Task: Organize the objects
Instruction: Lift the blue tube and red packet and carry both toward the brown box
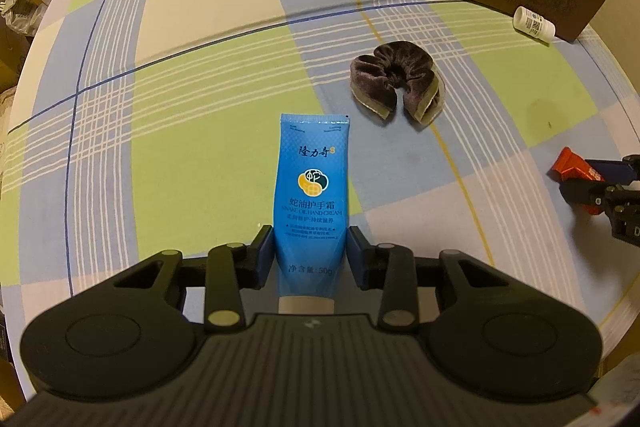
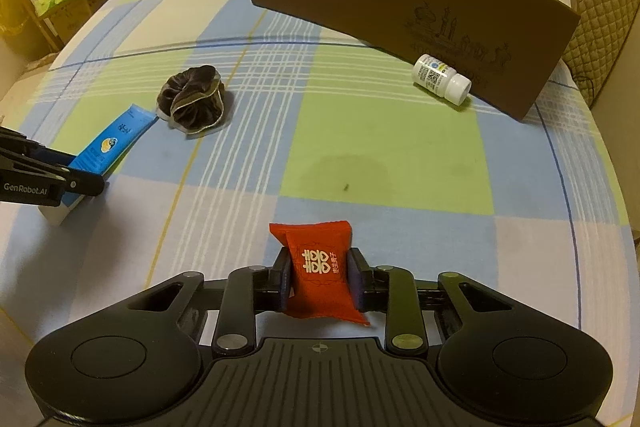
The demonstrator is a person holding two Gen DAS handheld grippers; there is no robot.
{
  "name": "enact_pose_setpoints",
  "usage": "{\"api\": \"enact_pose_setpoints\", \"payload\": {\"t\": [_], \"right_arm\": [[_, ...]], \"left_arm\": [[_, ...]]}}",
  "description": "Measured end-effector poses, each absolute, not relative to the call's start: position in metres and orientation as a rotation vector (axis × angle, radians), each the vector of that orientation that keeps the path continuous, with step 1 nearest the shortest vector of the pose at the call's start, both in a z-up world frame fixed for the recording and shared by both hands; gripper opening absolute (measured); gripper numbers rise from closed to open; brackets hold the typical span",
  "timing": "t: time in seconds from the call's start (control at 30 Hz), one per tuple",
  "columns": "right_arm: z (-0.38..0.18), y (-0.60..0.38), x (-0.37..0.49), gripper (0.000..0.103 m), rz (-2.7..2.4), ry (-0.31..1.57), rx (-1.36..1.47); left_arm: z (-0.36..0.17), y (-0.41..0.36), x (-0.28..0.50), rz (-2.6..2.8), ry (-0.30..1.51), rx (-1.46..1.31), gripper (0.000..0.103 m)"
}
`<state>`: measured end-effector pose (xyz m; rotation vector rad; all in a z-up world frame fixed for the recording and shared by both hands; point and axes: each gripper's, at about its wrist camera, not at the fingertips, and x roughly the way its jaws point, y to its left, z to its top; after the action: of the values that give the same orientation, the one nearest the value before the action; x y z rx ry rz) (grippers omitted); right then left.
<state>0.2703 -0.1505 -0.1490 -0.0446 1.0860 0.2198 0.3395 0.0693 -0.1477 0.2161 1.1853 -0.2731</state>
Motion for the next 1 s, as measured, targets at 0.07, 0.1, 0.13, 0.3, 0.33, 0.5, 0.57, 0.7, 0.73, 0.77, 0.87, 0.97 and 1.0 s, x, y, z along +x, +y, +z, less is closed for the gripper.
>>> {"api": "enact_pose_setpoints", "payload": {"t": [0.07,0.1,0.13,0.3,0.33,0.5,0.57,0.7,0.73,0.77,0.87,0.97,1.0], "right_arm": [[-0.149,-0.151,0.270,0.025,0.222,1.088,-0.035],[-0.149,-0.152,0.270,0.025,0.224,1.089,-0.031],[-0.148,-0.152,0.270,0.025,0.229,1.090,-0.025],[-0.145,-0.152,0.270,0.025,0.240,1.081,-0.012],[-0.144,-0.151,0.270,0.025,0.242,1.078,-0.011],[-0.137,-0.152,0.271,0.025,0.249,1.063,0.002],[-0.133,-0.152,0.272,0.025,0.253,1.055,0.007],[-0.125,-0.153,0.274,0.025,0.262,1.036,0.013],[-0.122,-0.153,0.274,0.025,0.265,1.031,0.017],[-0.120,-0.153,0.275,0.025,0.268,1.026,0.020],[-0.111,-0.155,0.276,0.025,0.283,1.005,0.035],[-0.101,-0.157,0.280,0.024,0.298,0.980,0.042],[-0.097,-0.158,0.281,0.024,0.301,0.970,0.044]], "left_arm": [[-0.147,0.070,0.339,-0.274,1.190,0.214,0.033],[-0.147,0.070,0.338,-0.275,1.192,0.211,0.033],[-0.146,0.071,0.338,-0.275,1.191,0.210,0.033],[-0.145,0.074,0.338,-0.265,1.195,0.204,0.033],[-0.144,0.075,0.338,-0.264,1.194,0.199,0.033],[-0.136,0.079,0.338,-0.256,1.178,0.186,0.033],[-0.130,0.080,0.339,-0.254,1.166,0.179,0.033],[-0.116,0.080,0.340,-0.258,1.138,0.165,0.033],[-0.112,0.079,0.340,-0.262,1.130,0.161,0.033],[-0.108,0.078,0.341,-0.267,1.121,0.160,0.033],[-0.095,0.073,0.344,-0.288,1.095,0.158,0.033],[-0.083,0.065,0.349,-0.314,1.076,0.151,0.033],[-0.079,0.061,0.351,-0.325,1.067,0.151,0.033]]}}
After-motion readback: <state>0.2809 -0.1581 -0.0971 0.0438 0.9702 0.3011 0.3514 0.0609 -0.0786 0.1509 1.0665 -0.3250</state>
